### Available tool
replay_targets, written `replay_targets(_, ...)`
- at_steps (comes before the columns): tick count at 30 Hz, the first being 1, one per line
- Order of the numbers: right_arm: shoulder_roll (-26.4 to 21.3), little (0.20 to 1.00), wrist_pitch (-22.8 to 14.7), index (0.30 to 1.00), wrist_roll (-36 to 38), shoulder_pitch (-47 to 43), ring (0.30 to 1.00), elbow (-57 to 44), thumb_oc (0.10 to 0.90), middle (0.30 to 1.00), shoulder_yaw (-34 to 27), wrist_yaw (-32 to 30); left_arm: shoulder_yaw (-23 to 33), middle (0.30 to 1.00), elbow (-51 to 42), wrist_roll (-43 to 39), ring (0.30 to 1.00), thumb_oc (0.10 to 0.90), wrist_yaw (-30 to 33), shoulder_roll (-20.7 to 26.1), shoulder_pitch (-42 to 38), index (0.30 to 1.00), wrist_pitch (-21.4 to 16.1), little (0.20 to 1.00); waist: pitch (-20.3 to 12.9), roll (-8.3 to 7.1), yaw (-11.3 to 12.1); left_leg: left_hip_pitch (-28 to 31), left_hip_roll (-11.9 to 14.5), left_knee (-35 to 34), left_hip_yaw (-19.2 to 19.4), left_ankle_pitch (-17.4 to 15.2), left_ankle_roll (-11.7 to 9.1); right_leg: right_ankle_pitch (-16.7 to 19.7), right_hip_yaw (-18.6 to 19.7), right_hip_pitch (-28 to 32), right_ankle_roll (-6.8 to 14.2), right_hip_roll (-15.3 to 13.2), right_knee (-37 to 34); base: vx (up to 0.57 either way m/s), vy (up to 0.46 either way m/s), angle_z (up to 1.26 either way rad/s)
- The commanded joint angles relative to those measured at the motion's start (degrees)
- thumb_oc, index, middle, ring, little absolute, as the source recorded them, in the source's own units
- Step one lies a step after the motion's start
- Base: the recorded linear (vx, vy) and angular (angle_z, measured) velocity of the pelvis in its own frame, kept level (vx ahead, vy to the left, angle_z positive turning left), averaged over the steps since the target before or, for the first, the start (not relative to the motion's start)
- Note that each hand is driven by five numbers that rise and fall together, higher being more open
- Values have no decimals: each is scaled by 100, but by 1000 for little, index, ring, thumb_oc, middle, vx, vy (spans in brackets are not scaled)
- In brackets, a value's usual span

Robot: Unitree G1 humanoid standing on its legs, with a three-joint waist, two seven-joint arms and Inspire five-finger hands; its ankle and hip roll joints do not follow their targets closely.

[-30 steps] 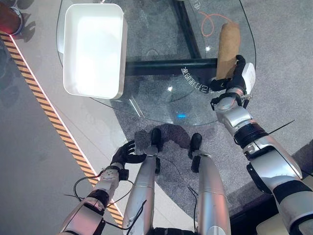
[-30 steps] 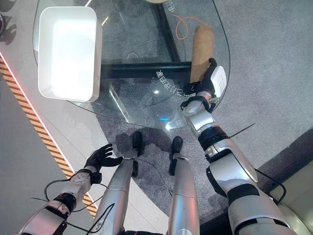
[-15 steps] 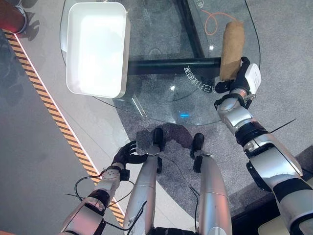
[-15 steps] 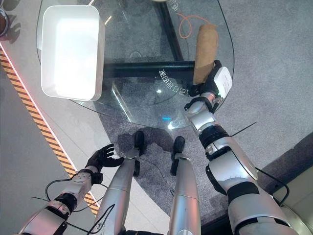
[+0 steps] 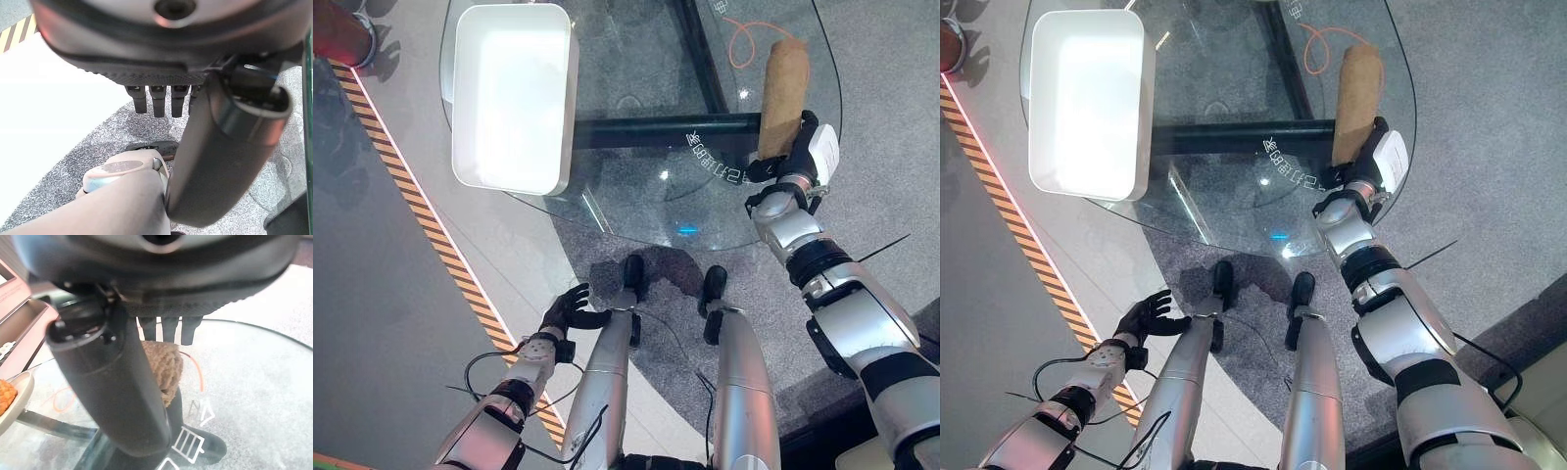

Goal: Wipe the table with a cloth and put it in the basket.

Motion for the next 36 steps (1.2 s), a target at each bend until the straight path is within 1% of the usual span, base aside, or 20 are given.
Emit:
replay_targets(1, -226, 900, -486, 900, 232, -535, 900, -21, 800, 900, 120, 143, 35, 900, -74, -227, 900, 800, 72, -170, 296, 900, -34, 900, -131, 340, 58, 22, -338, 380, 379, -487, 298, 59, -271, 113, -16, 193, -375, 0, 0, 0)
replay_targets(2, -214, 900, -513, 900, 313, -532, 900, -10, 800, 900, 93, 139, 25, 900, -84, -235, 900, 800, 79, -170, 292, 900, -16, 900, -131, 342, 59, 22, -339, 382, 376, -488, 301, 56, -270, 108, -16, 194, -366, 0, 0, 0)
replay_targets(5, -207, 900, -500, 900, 227, -525, 900, 13, 800, 900, 53, 144, 17, 900, -64, -239, 900, 800, 73, -182, 299, 900, -31, 900, -131, 346, 56, 22, -339, 382, 376, -491, 307, 52, -270, 100, -15, 197, -349, 0, 0, 0)
replay_targets(9, -221, 900, -356, 900, 133, -561, 900, 20, 800, 900, 108, 118, 1, 900, -69, -242, 900, 800, 80, -190, 311, 900, -49, 900, -131, 351, 68, 14, -345, 374, 384, -476, 318, 66, -282, 90, -18, 193, -360, 0, 0, 0)
replay_targets(10, -227, 862, -324, 867, 104, -577, 867, 47, 762, 867, 114, 131, -10, 900, -86, -245, 900, 800, 94, -194, 310, 900, -39, 900, -131, 358, 74, 0, -343, 381, 383, -476, 320, 66, -282, 72, -19, 186, -344, 0, 0, 0)
replay_targets(11, -245, 400, -310, 472, 54, -596, 472, 109, 300, 472, 120, 161, -19, 900, -81, -252, 900, 800, 94, -195, 316, 900, -49, 900, -131, 366, 79, -4, -347, 381, 379, -474, 324, 66, -286, 64, -19, 184, -336, 0, 0, 0)
replay_targets(12, -253, 200, -298, 300, 41, -607, 300, 125, 100, 300, 128, 172, -24, 900, -81, -258, 900, 800, 93, -195, 317, 900, -50, 900, -131, 372, 80, -9, -349, 384, 375, -474, 326, 67, -285, 58, -18, 183, -331, 0, 0, 0)
replay_targets(16, -287, 200, -269, 300, 49, -648, 300, 234, 100, 300, 165, 237, -36, 900, -63, -267, 900, 800, 66, -194, 311, 900, -58, 900, -131, 389, 87, -19, -354, 381, 379, -468, 336, 71, -287, 40, -21, 176, -329, 0, 0, 0)
replay_targets(27, -315, 200, -366, 300, 55, -650, 300, 463, 100, 300, 130, 353, -62, 900, -40, -277, 900, 800, 50, -199, 310, 900, -83, 900, -131, 402, 110, -49, -359, 371, 380, -464, 354, 91, -308, -6, 1, 160, -318, 0, 0, 0)
replay_targets(33, -328, 200, -377, 300, -170, -617, 300, 405, 100, 300, 192, 409, -65, 900, -59, -297, 900, 800, 61, -186, 311, 900, -89, 900, -131, 400, 106, -50, -357, 346, 385, -448, 354, 115, -315, -6, 13, 156, -352, 0, 0, 0)
replay_targets(36, -344, 200, -450, 300, -203, -619, 300, 413, 100, 300, 227, 424, -60, 900, -40, -313, 900, 800, 44, -162, 285, 900, -88, 900, -131, 394, 106, -55, -349, 351, 382, -457, 356, 114, -318, -13, 21, 145, -345, 0, 0, 0)
